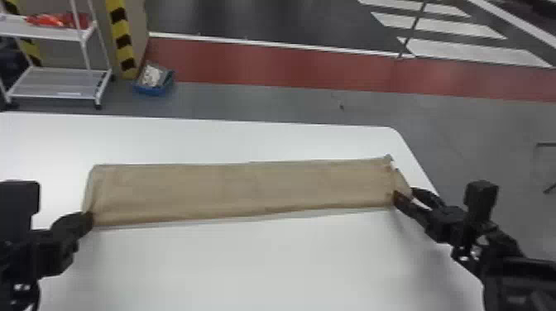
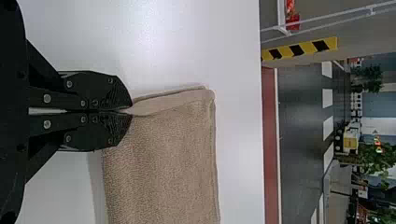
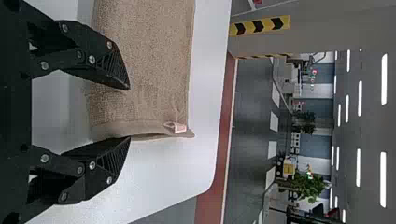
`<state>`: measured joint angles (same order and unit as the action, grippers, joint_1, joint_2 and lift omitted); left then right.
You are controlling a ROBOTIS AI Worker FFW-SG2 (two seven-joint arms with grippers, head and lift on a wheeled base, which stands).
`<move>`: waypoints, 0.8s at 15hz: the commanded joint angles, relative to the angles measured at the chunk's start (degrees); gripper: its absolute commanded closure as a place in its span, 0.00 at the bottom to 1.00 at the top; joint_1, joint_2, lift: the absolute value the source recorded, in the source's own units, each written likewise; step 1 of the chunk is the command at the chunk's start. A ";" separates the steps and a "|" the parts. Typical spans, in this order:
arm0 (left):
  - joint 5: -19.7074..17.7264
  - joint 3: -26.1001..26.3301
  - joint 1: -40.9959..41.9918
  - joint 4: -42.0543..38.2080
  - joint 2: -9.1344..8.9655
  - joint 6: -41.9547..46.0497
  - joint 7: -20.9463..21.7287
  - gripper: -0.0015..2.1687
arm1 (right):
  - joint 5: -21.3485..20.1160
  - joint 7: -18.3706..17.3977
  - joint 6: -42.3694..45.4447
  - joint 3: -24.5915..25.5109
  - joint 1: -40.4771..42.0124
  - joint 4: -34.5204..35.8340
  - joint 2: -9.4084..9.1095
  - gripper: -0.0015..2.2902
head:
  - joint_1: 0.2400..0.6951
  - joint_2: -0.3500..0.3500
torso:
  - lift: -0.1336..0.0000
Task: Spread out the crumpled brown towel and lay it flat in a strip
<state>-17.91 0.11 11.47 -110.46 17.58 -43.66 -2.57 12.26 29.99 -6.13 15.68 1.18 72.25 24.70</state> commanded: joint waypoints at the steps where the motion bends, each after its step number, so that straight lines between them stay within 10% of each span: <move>1: -0.02 -0.28 -0.05 -0.19 0.00 -0.95 0.11 0.82 | 0.05 0.86 -0.33 0.05 -0.13 0.26 0.00 0.74 | 1.00 0.21 | 0.07; 12: 0.25 -3.88 -3.21 -0.19 0.53 0.11 -0.07 0.82 | 2.59 1.21 -6.66 1.37 4.62 11.07 -1.32 0.74 | 1.00 0.31 | 0.07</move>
<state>-17.68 -3.31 8.17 -110.56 17.98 -43.44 -2.67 14.17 31.09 -11.58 16.81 5.15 82.15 23.38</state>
